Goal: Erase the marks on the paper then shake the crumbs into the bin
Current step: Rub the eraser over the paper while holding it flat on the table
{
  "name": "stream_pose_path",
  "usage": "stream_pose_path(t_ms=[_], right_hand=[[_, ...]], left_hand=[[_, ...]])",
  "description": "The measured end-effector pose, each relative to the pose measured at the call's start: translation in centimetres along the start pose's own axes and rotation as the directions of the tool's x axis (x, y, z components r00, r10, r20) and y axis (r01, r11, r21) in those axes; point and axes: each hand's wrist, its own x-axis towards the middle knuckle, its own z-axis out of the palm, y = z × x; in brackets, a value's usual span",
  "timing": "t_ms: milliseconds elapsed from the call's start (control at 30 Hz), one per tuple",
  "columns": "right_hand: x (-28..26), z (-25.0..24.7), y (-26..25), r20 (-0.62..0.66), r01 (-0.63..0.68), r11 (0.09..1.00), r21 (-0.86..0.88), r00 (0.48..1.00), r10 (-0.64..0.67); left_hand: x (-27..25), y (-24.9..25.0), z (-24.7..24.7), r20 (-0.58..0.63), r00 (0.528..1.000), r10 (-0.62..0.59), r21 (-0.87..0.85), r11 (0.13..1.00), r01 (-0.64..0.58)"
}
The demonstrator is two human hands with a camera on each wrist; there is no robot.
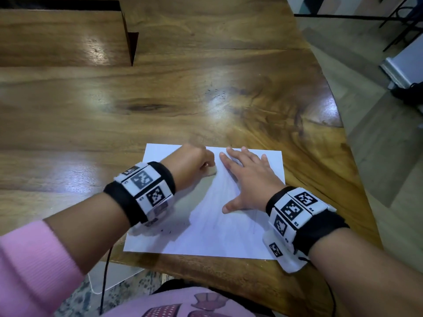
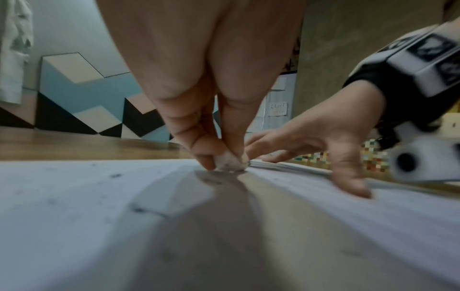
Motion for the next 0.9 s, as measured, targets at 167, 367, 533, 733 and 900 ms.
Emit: stream_pose_path(t_ms=[167,367,533,733,900], right_hand=[[0.0,0.1,0.0,0.010,0.003,1.000,0.001,1.000,-0.003],[-0.1,0.0,-0.1,0.007,0.000,1.000,0.005,1.000,0.000],[0.0,0.0,0.0,0.008,0.000,1.000,-0.003,1.000,0.000],[0.0,0.0,-0.1,0.014,-0.001,1.000,0.001,1.000,0.001],[-0.1,-0.1,-0.1,0.015,0.003,1.000,0.001,1.000,-0.003]], left_hand=[[-6.9,0.0,1.3,0.245,0.956,0.161,-0.054,0.987,-0.152],[-2.9,-0.4,0.9,0.007,0.999,0.053,-0.027,0.998,-0.053],[-7.4,-0.2,1.7,0.164,0.960,0.226,-0.067,0.974,-0.218],[-5.6,-1.1,1.4,0.094,0.977,0.191,-0.050,0.981,-0.187],[-4.3,-1.3,1.4,0.036,0.989,0.141,-0.078,0.987,-0.138]])
